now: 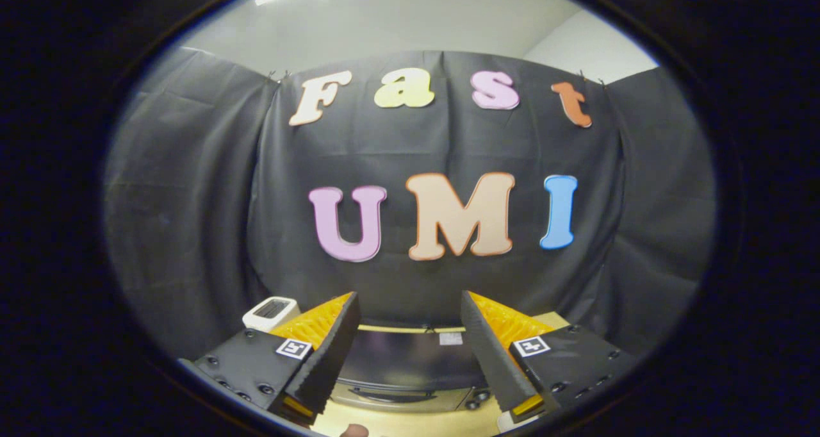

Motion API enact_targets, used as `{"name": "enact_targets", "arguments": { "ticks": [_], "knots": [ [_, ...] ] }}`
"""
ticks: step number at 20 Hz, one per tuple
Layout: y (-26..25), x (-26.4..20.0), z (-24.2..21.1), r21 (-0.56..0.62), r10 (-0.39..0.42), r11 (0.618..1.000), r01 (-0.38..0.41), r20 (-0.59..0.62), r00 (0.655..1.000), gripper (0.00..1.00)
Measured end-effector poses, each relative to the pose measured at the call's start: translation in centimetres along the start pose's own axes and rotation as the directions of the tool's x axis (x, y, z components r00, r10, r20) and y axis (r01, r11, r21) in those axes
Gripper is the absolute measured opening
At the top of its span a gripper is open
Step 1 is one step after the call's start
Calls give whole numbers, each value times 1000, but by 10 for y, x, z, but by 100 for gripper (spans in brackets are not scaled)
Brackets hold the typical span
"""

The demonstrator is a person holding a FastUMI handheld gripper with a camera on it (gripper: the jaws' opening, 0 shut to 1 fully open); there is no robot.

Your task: Open the toaster oven, put the food inside, and close the toaster oven door.

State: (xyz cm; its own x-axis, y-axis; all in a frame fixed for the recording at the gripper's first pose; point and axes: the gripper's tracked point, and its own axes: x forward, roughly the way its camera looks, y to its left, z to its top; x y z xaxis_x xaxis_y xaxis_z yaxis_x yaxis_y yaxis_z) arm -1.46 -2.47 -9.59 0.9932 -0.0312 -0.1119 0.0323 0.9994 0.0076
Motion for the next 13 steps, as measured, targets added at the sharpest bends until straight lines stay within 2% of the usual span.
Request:
{"name": "enact_targets", "arguments": {
  "ticks": [5, 8, 13],
  "knots": [
    [-28, -10, 61, -36, -63, 997, 66, 95, 994, 98],
    [-40, -18, 88, -10, -86, 996, 89, 150, 985, 98],
    [-60, -28, 99, -1, -117, 993, 118, 148, 982, 97]
  ]
}}
